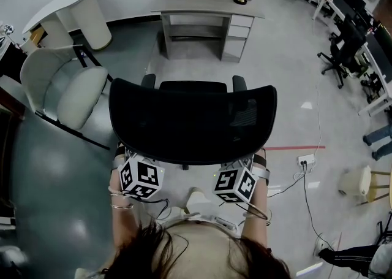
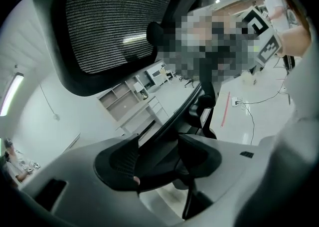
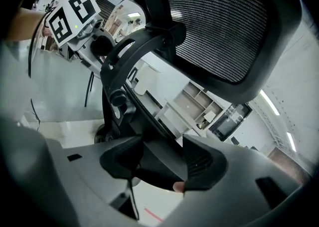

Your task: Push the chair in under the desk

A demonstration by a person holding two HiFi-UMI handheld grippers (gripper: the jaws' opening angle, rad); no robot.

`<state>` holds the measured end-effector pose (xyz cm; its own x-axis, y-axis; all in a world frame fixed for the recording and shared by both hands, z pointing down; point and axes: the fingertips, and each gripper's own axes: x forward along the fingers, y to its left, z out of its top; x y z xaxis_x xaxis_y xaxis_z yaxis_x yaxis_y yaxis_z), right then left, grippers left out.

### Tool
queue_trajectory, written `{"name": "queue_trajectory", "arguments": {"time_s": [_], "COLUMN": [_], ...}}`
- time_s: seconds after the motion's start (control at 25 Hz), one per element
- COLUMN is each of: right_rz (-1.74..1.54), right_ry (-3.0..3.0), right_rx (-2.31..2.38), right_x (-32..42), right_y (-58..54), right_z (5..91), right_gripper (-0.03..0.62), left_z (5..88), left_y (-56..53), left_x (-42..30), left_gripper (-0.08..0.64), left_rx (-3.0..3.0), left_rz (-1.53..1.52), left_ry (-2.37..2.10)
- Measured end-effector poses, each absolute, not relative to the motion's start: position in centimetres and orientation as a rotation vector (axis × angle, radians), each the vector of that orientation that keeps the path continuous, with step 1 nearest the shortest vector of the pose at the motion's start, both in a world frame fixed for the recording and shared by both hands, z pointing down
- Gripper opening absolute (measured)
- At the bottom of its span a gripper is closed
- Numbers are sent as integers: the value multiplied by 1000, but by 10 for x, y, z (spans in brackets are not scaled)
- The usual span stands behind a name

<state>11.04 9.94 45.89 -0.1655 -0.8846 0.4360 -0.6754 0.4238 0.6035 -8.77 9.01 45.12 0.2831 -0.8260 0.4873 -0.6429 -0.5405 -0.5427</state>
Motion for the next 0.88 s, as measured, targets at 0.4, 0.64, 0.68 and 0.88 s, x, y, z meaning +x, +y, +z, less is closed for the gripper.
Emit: {"name": "queue_trajectory", "arguments": {"time_s": [0.4, 0.64, 0.68, 0.88], "right_rz": [-388, -403, -404, -394], "right_ry": [-1937, -1922, -1921, -1919], "right_rx": [1309, 1320, 1321, 1321], "right_x": [114, 111, 111, 110], "right_y": [78, 66, 64, 50], "right_z": [457, 457, 456, 456], "right_gripper": [238, 238, 238, 238], "left_z": [451, 449, 449, 448], "left_y": [71, 59, 56, 42], "left_x": [-85, -88, -88, -89], "left_gripper": [241, 241, 242, 241], "left_rx": [-2317, -2317, -2319, -2321], "left_rz": [-1105, -1110, -1114, -1123], "left_ry": [1405, 1403, 1402, 1392]}}
